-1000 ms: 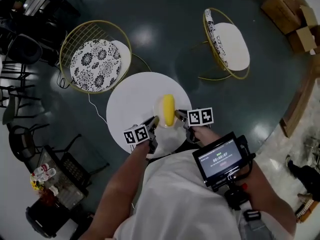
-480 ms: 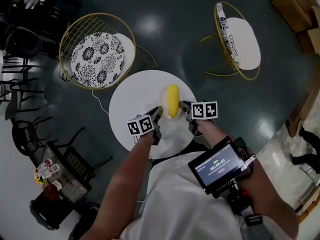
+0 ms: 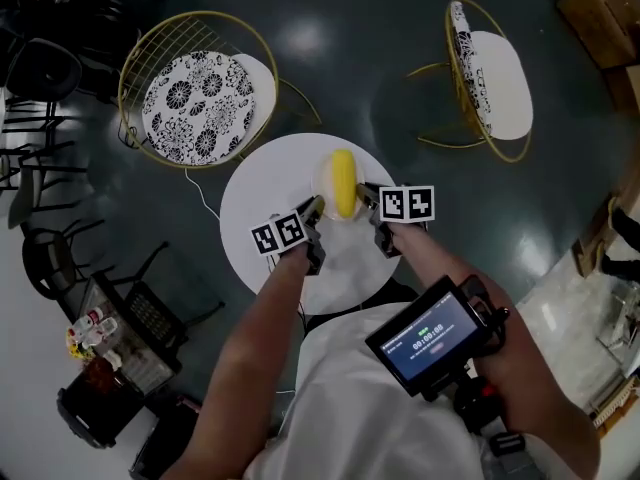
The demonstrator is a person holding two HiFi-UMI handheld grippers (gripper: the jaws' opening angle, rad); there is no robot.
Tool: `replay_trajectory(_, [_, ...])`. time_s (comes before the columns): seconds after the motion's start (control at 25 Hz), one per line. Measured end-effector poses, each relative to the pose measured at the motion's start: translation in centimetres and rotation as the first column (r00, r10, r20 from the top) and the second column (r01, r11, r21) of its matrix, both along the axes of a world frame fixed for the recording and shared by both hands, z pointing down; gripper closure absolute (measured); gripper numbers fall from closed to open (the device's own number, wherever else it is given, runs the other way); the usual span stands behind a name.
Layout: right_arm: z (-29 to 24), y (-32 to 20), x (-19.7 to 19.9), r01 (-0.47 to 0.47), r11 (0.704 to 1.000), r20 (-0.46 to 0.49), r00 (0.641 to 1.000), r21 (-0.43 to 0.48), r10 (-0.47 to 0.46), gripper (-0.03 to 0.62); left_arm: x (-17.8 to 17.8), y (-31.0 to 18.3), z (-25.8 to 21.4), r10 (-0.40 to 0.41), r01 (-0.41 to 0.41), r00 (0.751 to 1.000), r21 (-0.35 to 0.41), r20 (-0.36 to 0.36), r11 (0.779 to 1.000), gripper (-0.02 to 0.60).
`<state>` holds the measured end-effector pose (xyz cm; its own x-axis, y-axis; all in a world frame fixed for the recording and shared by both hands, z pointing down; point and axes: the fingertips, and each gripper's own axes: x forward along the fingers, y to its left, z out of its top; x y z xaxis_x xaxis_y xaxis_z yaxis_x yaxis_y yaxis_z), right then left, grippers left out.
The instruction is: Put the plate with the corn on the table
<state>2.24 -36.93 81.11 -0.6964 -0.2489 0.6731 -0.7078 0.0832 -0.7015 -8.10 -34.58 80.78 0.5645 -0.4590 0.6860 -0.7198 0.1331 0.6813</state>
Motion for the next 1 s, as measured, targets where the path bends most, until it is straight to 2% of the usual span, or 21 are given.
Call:
replay_trajectory(0.32, [0.4,-2.0,-0.8,0.027,0.999,-0.051,0.998,0.029,-0.025,0.554,-0.7,-1.8,0.7,-0.019,0.02,0.999,-0.009,0.049,1.0,0.548])
replay_trajectory(0.56, [1.0,-2.3,-0.6,0.036,0.999,-0.069,0.997,0.023,-0.034,0.554,-0.4,-2.7,1.0,0.008,-0.008,0.993,-0.005,0.12,1.0,0.548])
replay_trajectory(0.84, [1.1,-2.5,-0.9,0.09,0.995,-0.117,0.99,0.049,-0.084,0.553,-0.4,-2.6,1.4,0.019,-0.016,0.987,-0.021,0.16,1.0,0.546])
replay_trajectory(1.0, [1.2,-2.6,-1.1,0.127,0.99,-0.146,0.983,0.066,-0.116,0.553,-0.4,-2.7,1.4,0.066,-0.066,0.979,-0.009,0.192,0.998,0.539])
